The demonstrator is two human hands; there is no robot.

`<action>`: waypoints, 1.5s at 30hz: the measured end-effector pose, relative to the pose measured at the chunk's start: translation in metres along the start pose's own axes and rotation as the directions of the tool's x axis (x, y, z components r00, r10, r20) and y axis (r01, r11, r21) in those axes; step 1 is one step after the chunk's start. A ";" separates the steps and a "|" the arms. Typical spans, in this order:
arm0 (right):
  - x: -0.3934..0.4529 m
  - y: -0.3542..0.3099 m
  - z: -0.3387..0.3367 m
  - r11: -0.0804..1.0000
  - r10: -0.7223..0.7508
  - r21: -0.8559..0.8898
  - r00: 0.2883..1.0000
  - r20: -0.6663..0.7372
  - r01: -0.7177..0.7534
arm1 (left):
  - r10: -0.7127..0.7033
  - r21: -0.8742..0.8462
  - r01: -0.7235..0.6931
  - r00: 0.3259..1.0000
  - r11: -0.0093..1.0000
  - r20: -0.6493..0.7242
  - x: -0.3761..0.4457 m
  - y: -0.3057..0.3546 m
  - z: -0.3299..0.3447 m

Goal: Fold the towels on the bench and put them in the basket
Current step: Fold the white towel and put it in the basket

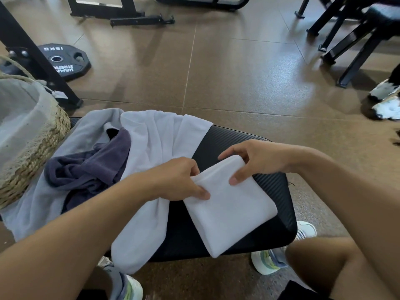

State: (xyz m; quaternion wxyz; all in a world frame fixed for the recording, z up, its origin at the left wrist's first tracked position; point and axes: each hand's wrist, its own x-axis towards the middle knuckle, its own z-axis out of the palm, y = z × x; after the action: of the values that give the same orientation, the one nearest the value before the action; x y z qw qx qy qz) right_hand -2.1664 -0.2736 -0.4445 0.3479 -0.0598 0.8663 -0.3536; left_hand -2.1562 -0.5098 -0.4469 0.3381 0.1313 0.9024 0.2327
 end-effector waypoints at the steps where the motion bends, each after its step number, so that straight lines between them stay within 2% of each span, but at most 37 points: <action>1: -0.005 -0.001 -0.003 0.999 -0.013 0.045 0.999 0.030 0.012 | 0.012 -0.073 -0.011 1.000 0.997 0.007 0.000 0.000 -0.003; 3: -0.013 -0.002 -0.009 0.996 -0.056 0.075 0.998 0.023 0.054 | 0.040 -0.187 -0.044 0.999 0.981 -0.026 -0.001 0.001 -0.010; 5: -0.020 -0.004 -0.015 0.993 -0.089 0.068 0.994 -0.056 0.093 | 0.055 -0.240 -0.086 0.990 0.967 -0.133 0.000 0.003 -0.016; 8: -0.028 -0.006 -0.016 0.989 -0.127 0.052 0.979 -0.159 0.136 | 0.102 -0.252 -0.177 0.953 0.952 -0.285 0.004 0.001 -0.022; 11: -0.027 -0.006 -0.011 0.984 -0.171 -0.096 0.945 -0.278 0.149 | 0.171 -0.221 -0.267 0.911 0.938 -0.375 0.008 -0.003 -0.021; 14: -0.020 -0.003 -0.009 0.969 -0.209 -0.202 0.901 -0.381 0.140 | 0.206 -0.220 -0.314 0.890 0.924 -0.406 0.013 -0.004 -0.018; 17: -0.012 0.005 -0.008 0.972 -0.201 -0.198 0.882 -0.426 0.126 | 0.174 -0.252 -0.269 0.923 0.930 -0.344 0.015 -0.008 -0.016; 20: -0.008 0.011 -0.007 0.974 -0.187 -0.198 0.883 -0.431 0.109 | 0.176 -0.227 -0.269 0.916 0.936 -0.360 0.020 -0.013 -0.011; 26: -0.005 0.019 -0.004 0.967 -0.232 -0.205 0.855 -0.463 0.152 | 0.303 -0.088 -0.390 0.821 0.917 -0.485 0.030 -0.022 -0.005; 29: -0.002 0.022 0.001 0.964 -0.261 -0.184 0.837 -0.480 0.195 | 0.364 -0.025 -0.435 0.782 0.900 -0.505 0.032 -0.024 -0.002; 39: -0.021 0.025 0.011 0.919 -0.385 -0.252 0.823 -0.418 0.302 | 0.512 0.070 -0.536 0.748 0.841 -0.422 0.023 -0.027 0.005; 45: -0.033 0.031 0.012 0.917 -0.393 -0.223 0.851 -0.348 0.332 | 0.538 0.059 -0.561 0.751 0.826 -0.384 0.016 -0.034 0.008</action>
State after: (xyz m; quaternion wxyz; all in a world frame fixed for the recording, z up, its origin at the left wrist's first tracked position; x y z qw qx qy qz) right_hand -2.1294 -0.2457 -0.4525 0.0918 -0.1785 0.9153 -0.3493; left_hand -2.1654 -0.5297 -0.4783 0.0748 0.3320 0.8645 0.3698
